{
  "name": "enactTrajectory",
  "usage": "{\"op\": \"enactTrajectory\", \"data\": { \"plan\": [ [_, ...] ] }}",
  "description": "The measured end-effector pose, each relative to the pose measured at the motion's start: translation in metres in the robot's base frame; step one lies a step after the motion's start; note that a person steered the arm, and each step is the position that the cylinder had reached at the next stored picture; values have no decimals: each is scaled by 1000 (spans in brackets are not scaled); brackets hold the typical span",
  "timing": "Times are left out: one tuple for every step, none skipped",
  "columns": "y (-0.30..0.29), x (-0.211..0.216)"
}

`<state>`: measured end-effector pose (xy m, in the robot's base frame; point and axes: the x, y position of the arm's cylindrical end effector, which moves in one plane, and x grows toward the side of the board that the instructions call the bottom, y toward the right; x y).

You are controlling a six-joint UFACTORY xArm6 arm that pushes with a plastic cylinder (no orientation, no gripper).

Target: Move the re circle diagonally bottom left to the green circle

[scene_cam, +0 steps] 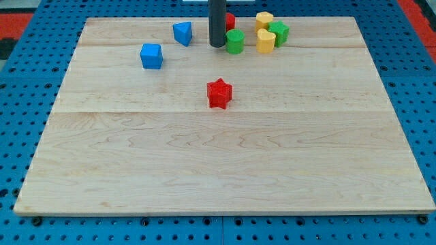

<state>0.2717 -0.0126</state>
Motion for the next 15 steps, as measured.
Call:
{"op": "enactTrajectory", "data": {
  "plan": [
    [-25,-51],
    [-27,-77],
    [5,-78],
    [44,-78],
    [62,-78],
    [75,-75],
    [63,-52],
    [60,-8],
    [70,7],
    [103,37],
    [138,45],
    [173,66],
    [146,82],
    [32,45],
    [-63,22]
  ]
}}
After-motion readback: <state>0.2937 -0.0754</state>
